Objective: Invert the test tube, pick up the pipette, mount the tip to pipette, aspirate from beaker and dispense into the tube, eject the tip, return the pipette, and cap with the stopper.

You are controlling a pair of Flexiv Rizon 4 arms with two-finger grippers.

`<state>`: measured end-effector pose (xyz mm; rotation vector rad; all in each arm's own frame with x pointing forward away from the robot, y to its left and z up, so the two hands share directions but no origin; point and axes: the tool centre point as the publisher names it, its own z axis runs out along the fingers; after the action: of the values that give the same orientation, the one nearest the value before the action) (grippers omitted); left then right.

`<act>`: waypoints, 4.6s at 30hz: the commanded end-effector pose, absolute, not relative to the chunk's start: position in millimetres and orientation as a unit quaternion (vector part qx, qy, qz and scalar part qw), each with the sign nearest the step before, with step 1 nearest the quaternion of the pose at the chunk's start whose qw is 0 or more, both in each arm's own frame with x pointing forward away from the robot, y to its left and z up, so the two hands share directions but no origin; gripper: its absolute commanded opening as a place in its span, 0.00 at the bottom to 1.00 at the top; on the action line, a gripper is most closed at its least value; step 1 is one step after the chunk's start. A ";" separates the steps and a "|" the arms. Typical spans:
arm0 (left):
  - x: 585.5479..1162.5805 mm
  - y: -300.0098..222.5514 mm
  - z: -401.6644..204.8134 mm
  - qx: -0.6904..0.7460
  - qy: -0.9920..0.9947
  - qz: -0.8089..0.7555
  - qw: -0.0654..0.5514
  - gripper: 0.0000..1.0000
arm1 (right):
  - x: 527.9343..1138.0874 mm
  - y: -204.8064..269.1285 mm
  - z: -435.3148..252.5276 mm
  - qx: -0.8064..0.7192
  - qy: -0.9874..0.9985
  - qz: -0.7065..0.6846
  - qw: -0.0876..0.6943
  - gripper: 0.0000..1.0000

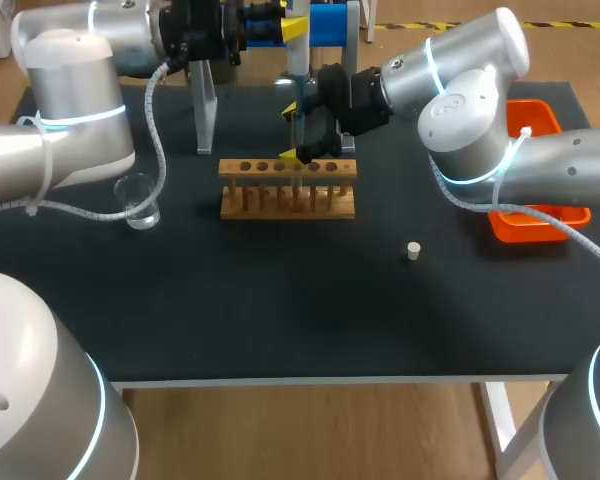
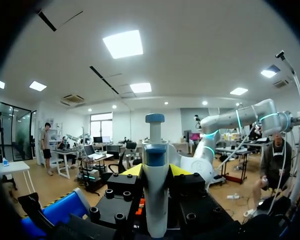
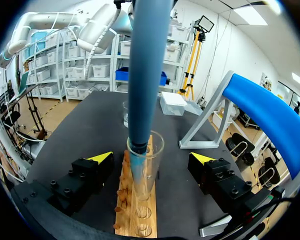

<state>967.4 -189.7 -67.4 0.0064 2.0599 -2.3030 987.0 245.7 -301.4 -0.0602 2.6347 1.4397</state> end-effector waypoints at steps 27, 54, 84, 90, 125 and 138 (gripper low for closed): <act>968.6 -190.6 -69.3 0.001 0.666 -0.745 0.022 0.00 | 985.4 216.1 -291.2 -0.014 0.870 0.486 0.082 1.00; 968.6 -190.6 -69.3 0.001 0.666 -0.745 0.022 0.00 | 963.4 111.3 -181.9 0.059 0.792 0.597 0.115 1.00; 968.6 -190.6 -69.3 0.001 0.666 -0.745 0.022 0.00 | 954.2 142.1 0.3 0.003 0.733 0.675 0.081 0.00; 968.6 -190.6 -69.3 0.001 0.666 -0.745 0.022 0.00 | 956.4 168.7 12.7 -0.005 0.727 0.682 0.072 0.00; 968.6 -190.6 -69.3 0.001 0.666 -0.745 0.022 0.00 | 954.3 237.3 4.1 -0.006 0.733 0.681 0.008 0.00; 968.6 -190.6 -69.3 0.001 0.666 -0.745 0.022 0.00 | 956.5 235.6 -6.6 -0.002 0.739 0.674 0.006 0.00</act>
<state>967.6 -190.9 -69.4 -0.0003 2.0633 -2.3078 954.5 236.0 -5.4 -0.0023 2.3066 2.1097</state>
